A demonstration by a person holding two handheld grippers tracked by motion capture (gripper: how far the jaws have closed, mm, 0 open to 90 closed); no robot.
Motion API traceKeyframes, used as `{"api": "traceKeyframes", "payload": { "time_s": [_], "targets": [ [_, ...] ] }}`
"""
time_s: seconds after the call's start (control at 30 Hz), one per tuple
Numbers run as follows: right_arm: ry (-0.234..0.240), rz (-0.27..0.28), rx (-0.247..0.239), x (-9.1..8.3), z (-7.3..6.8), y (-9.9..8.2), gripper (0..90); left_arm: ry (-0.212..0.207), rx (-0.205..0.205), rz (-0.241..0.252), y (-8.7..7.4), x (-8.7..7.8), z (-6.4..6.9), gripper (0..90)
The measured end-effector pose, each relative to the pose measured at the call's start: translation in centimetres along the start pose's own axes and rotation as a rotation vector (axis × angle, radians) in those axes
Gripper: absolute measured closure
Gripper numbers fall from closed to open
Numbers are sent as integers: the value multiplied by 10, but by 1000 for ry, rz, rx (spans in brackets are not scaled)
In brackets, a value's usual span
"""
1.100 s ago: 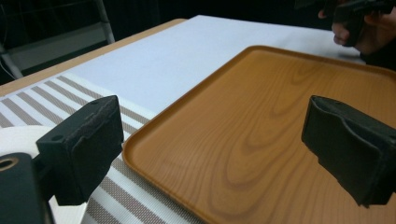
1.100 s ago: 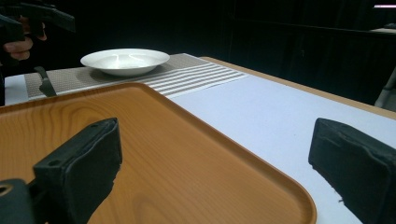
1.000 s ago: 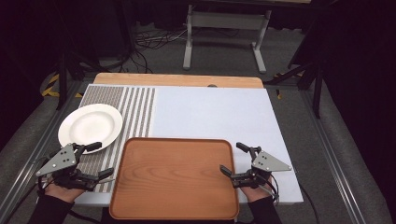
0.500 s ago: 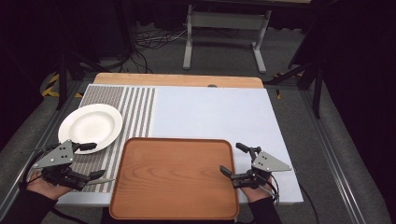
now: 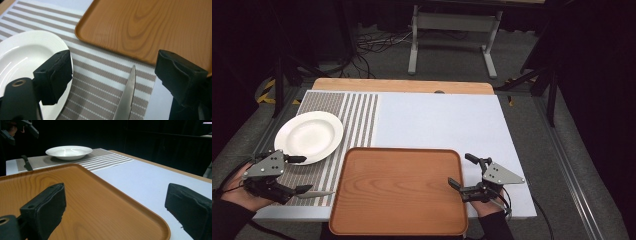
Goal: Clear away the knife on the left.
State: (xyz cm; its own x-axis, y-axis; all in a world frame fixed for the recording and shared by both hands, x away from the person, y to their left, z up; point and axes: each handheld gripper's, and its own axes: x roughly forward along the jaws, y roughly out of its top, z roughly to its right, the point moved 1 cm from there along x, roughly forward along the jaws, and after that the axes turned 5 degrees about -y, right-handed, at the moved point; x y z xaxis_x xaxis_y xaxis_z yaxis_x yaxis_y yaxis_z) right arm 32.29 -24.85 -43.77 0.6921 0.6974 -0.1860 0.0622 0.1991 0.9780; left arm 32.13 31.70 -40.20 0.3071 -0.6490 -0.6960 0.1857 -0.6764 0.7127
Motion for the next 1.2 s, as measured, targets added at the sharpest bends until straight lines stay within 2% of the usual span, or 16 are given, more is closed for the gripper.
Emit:
{"api": "traceKeyframes", "payload": {
  "time_s": [0.17,0.27,0.43,0.6,0.73,0.87,0.93,0.97,1.07,1.2],
  "targets": [
    [-2,0,0,0,0,0,42,-3,6,-49,-1,-3,-2,159],
    [-1,-2,-1,-1,0,0,43,-3,25,-113,-1,-4,-4,160],
    [0,-2,-1,-1,1,0,44,-12,38,-159,-1,-7,-6,174],
    [4,-5,-3,-1,1,0,44,-65,26,-211,-5,-9,-10,183],
    [9,-5,-6,-2,1,0,45,-97,37,-268,-8,-11,-12,211],
    [8,-4,-5,-2,1,0,45,-112,45,-312,-10,-11,-15,235],
    [9,-5,-10,-2,0,0,45,-114,46,-343,-10,-11,-17,237],
    [10,-5,-9,-2,0,0,45,-114,52,-383,-10,-12,-18,238],
    [11,-6,-6,-1,0,0,45,-130,71,-427,-11,-11,-22,256],
    [15,-14,-2,-2,1,0,49,-146,58,-496,-15,-9,-27,272]
  ]
}}
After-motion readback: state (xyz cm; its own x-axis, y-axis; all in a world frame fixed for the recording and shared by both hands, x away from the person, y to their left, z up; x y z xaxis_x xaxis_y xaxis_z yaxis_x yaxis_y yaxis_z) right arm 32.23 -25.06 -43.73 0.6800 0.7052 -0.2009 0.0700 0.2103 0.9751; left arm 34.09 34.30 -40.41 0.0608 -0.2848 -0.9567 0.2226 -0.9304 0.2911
